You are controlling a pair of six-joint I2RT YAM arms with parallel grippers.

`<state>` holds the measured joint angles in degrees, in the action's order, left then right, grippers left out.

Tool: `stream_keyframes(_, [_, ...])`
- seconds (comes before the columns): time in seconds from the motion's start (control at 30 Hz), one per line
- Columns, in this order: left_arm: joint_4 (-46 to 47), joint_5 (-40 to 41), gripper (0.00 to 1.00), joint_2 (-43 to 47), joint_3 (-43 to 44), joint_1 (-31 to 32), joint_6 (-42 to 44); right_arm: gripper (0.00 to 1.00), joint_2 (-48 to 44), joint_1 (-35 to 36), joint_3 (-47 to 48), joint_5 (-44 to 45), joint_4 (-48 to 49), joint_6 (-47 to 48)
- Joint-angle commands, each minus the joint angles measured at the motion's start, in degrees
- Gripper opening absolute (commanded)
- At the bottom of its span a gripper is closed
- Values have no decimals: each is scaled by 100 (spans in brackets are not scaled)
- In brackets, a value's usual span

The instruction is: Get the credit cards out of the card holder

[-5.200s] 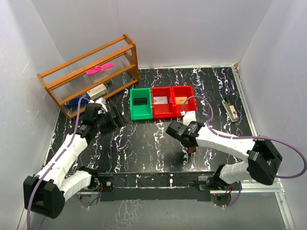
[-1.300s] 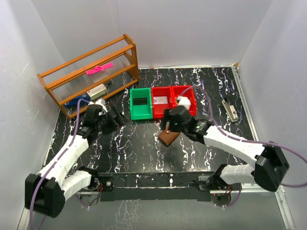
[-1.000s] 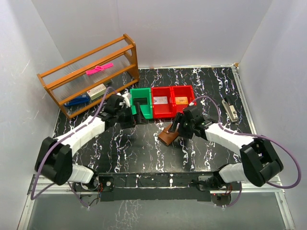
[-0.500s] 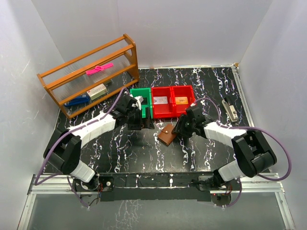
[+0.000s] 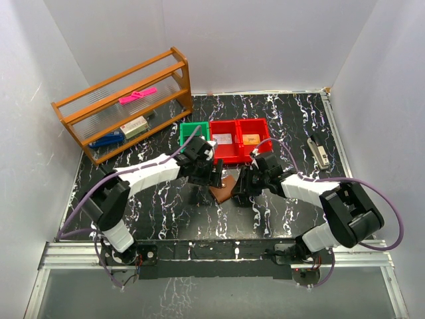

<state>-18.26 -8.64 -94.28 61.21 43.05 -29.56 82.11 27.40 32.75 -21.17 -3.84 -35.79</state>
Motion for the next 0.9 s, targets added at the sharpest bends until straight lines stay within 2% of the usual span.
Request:
stream_keyframes(0.0, [-267, 412, 72, -289, 482, 150, 381, 40, -28, 36, -130, 482, -12, -186])
stream_keyframes(0.17, [-398, 578, 69, -908, 1086, 205, 914, 43, -449, 20, -174, 1295, -176, -897])
stream_keyframes(0.3, [-384, 571, 64, -1178, 1324, 280, 1185, 45, -560, 6, -274, 1501, -107, -1224])
stream_keyframes(0.53, [-579, 735, 58, -1425, 1455, 567, 1510, 45, -383, -7, -331, 1121, 239, -1621])
stream_keyframes(0.87, [-480, 1093, 54, -1612, 1420, 741, 1619, 46, -350, -11, -380, 1081, 322, -1756])
